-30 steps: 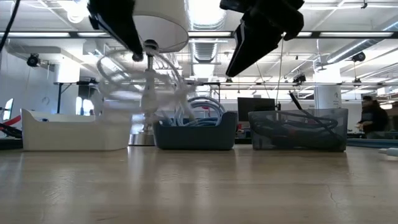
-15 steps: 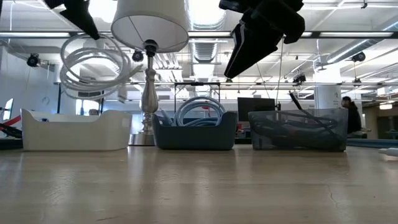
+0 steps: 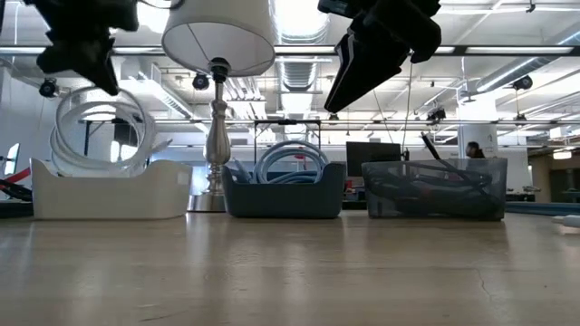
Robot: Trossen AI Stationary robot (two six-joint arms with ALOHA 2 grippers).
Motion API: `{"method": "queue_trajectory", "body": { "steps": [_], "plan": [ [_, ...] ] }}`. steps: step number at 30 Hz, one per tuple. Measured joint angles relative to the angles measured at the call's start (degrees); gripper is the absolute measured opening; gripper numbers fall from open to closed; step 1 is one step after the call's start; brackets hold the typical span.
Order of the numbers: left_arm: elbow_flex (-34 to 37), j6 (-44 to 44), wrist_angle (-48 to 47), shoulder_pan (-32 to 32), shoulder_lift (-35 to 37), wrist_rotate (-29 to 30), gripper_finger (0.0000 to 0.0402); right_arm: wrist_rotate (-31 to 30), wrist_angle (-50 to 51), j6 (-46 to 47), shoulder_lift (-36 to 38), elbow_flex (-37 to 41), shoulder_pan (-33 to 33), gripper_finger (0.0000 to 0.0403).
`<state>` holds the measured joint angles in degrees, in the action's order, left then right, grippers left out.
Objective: Pick & Place USB Port
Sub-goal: Put the left white charger cable into the white bin, then put the white charger cable into the white bin
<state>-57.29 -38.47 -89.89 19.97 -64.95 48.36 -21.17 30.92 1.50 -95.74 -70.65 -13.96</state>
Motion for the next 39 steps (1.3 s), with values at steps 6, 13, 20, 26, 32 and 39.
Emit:
{"method": "queue_trajectory", "body": {
  "steps": [6, 13, 20, 26, 32, 39],
  "plan": [
    [6.50, -2.35, 5.77, -0.11, -0.02, 0.99, 0.0039, 0.00, -0.21, 0.00, 0.00, 0.02, 0.02, 0.0132],
    [10.58, 2.37, 18.10, -0.76, -0.46, 1.71, 0.0063, 0.00, -0.26, 1.26, 0.00, 0.04, 0.02, 0.0124],
    [10.67, 1.79, 18.40, -2.81, -0.59, 4.87, 0.0101, 0.02, -0.29, 1.36, 0.00, 0.06, -0.02, 0.0122],
    [10.81, 1.80, 18.21, -6.56, -0.59, 4.87, 0.0150, 0.04, -0.30, 1.53, -0.02, 0.06, -0.02, 0.0131],
    [10.81, 2.00, 18.45, -8.13, -0.59, 5.95, 0.0174, 0.07, 0.55, 3.99, -0.02, 0.06, -0.02, 0.0129],
    [8.87, 2.58, 25.86, -8.11, -0.59, 7.23, 0.0174, 0.15, 11.81, 12.32, 0.10, -1.77, -0.03, 0.0117]
  ]
}}
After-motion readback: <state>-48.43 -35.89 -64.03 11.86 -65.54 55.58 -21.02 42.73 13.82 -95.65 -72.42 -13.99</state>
